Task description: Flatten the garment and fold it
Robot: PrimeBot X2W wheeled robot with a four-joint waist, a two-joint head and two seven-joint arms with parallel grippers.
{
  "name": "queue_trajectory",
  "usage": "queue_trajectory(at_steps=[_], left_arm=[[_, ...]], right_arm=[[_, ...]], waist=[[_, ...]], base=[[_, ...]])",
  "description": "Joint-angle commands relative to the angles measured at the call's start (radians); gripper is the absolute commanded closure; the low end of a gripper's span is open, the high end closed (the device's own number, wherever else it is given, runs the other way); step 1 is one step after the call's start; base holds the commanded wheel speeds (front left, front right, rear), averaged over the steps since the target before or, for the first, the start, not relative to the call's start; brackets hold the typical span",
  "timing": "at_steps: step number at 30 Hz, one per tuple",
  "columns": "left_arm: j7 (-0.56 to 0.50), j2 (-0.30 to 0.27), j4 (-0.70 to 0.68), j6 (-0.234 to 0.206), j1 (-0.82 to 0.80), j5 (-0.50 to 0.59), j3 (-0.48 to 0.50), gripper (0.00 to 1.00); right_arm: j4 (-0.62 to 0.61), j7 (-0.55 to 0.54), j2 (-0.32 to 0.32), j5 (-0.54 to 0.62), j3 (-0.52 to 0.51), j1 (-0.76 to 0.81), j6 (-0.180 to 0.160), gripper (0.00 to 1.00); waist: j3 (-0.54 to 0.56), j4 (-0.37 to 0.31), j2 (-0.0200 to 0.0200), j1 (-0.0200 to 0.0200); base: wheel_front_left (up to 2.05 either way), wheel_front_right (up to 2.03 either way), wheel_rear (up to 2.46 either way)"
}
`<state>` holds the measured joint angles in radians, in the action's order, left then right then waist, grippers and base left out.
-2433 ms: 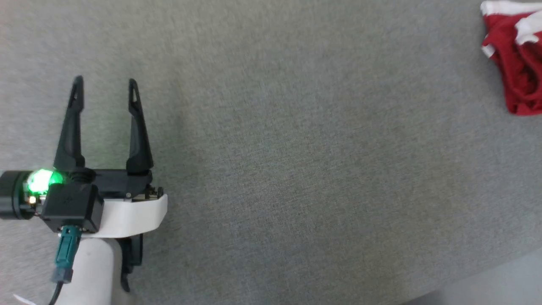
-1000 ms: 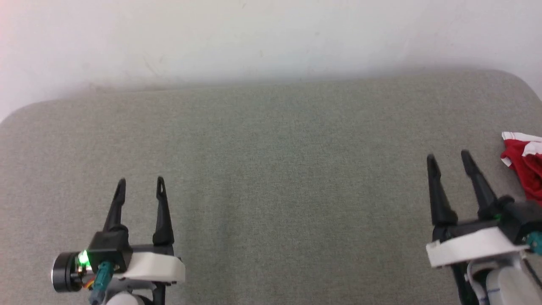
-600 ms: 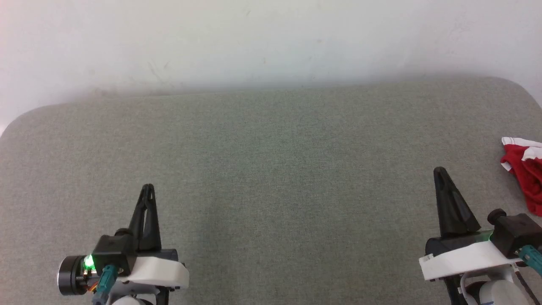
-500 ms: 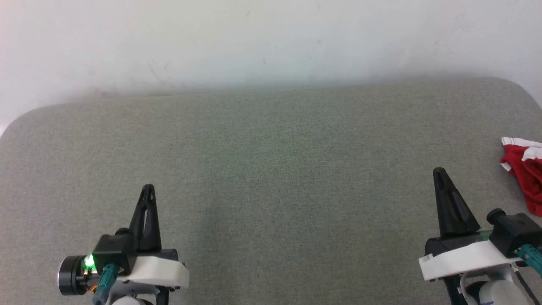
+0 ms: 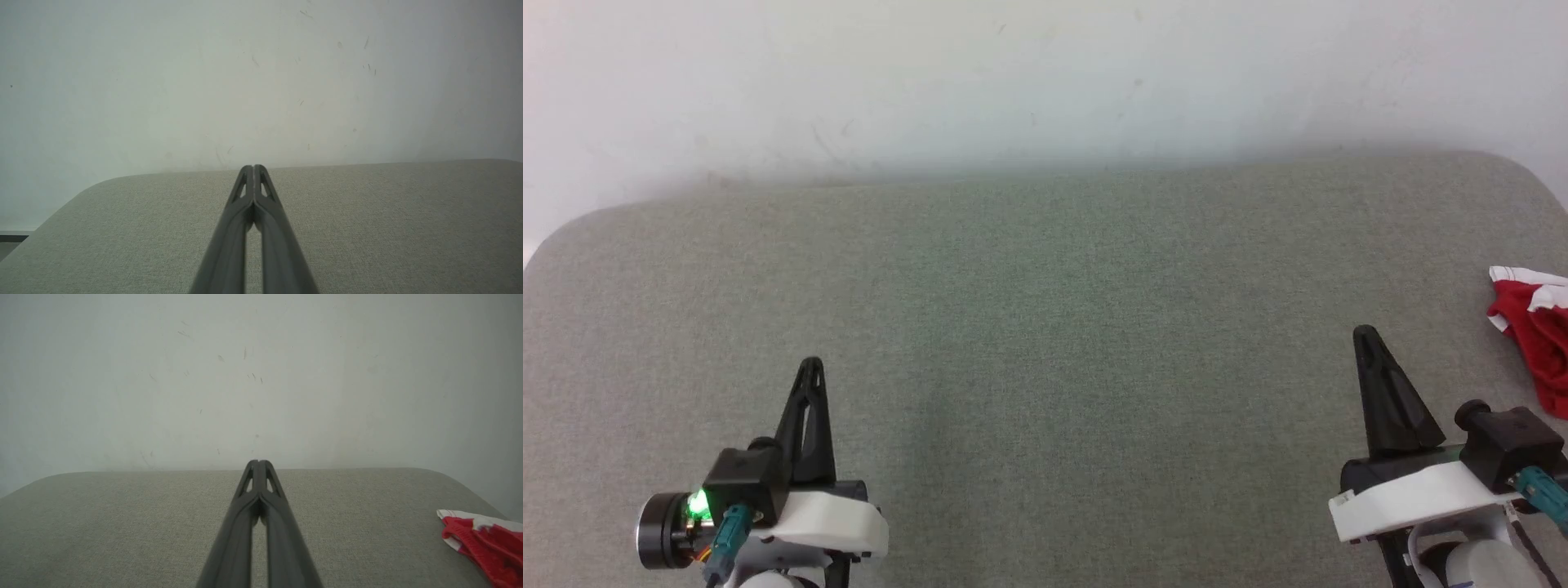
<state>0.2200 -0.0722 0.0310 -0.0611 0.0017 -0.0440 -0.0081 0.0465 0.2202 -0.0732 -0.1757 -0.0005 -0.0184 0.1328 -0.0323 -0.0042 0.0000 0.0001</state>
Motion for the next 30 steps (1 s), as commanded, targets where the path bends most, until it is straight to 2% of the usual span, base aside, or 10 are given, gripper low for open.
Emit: queue_trajectory(at_steps=[1,30], left_arm=[[-0.006,0.002,-0.004,0.008,0.0,0.006,0.001,1.0],[-0.065,0.008,-0.011,0.023,-0.001,0.016,0.003,1.0]], right_arm=[[-0.006,-0.006,0.003,0.013,-0.001,0.003,0.0,1.0],[-0.017,-0.065,0.009,0.058,-0.001,0.007,-0.001,1.0]], waist=[[0.0,0.0,0.0,0.0],[0.009,0.001,0.0,0.0]], base=[[0.0,0.0,0.0],[0.0,0.0,0.0]])
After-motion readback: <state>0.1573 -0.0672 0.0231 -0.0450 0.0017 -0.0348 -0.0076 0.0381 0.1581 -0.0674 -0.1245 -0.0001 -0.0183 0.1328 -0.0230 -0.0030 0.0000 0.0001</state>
